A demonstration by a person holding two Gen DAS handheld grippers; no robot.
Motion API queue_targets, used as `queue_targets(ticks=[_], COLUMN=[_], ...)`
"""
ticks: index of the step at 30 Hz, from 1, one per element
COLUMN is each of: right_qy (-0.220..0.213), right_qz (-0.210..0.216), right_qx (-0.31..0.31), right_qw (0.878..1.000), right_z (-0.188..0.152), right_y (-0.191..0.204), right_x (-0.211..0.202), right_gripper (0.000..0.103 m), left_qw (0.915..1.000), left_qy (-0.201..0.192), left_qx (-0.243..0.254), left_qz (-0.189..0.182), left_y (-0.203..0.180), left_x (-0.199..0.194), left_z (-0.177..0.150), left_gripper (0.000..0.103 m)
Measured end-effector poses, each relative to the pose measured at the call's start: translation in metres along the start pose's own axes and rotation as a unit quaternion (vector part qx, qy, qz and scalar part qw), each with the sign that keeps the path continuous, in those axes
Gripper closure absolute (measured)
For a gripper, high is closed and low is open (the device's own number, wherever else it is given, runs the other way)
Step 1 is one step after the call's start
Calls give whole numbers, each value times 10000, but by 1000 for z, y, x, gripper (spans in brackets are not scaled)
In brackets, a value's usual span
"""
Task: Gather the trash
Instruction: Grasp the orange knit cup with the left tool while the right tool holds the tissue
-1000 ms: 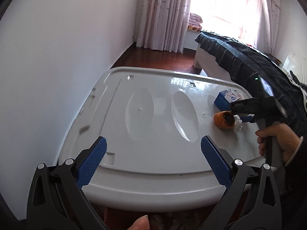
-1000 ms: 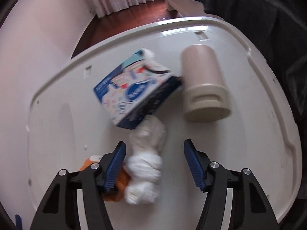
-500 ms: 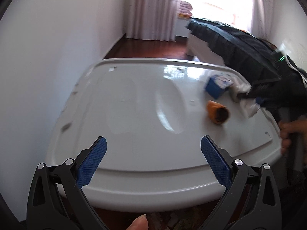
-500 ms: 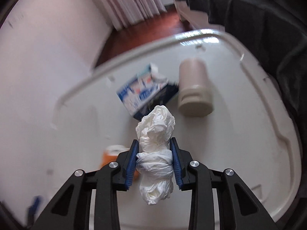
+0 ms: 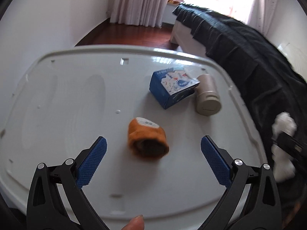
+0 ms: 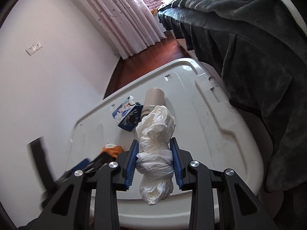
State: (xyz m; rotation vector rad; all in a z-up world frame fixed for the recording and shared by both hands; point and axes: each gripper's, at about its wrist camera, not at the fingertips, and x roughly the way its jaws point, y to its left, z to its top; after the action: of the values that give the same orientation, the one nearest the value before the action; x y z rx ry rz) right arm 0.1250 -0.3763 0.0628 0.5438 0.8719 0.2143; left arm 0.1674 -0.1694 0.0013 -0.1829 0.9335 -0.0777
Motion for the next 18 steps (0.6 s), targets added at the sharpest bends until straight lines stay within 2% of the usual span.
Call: queue_targets(ticks=[5, 6, 7, 8, 13, 16, 18], right_qy=[19, 10, 5, 12, 54, 68, 86], right_qz=[248, 266, 267, 261, 267, 243, 214], right_qx=[-79, -96, -120, -146, -57, -25, -1], right_qw=[9997, 9996, 9996, 9996, 9996, 9997, 9997], right_z=[5, 6, 6, 7, 8, 9, 8], right_y=[11, 13, 15, 18, 19, 18, 17], right_x=[12, 11, 12, 13, 20, 23, 25], right_gripper=[69, 69, 69, 69, 69, 69, 69], left_qw=[9976, 9965, 9945, 9928, 9923, 9917, 9901], left_qy=[375, 422, 289, 421, 390, 331, 275], left_qx=[-124, -74, 149, 264, 351, 445, 645], left_qz=[567, 716, 997, 1093, 1124, 1161, 1220], left_y=[2, 2, -2, -3, -4, -3, -6], left_x=[45, 50, 52, 58, 53, 47, 45], left_z=[0, 0, 0, 0, -3, -4, -2], left_gripper=[7, 7, 7, 7, 9, 23, 60])
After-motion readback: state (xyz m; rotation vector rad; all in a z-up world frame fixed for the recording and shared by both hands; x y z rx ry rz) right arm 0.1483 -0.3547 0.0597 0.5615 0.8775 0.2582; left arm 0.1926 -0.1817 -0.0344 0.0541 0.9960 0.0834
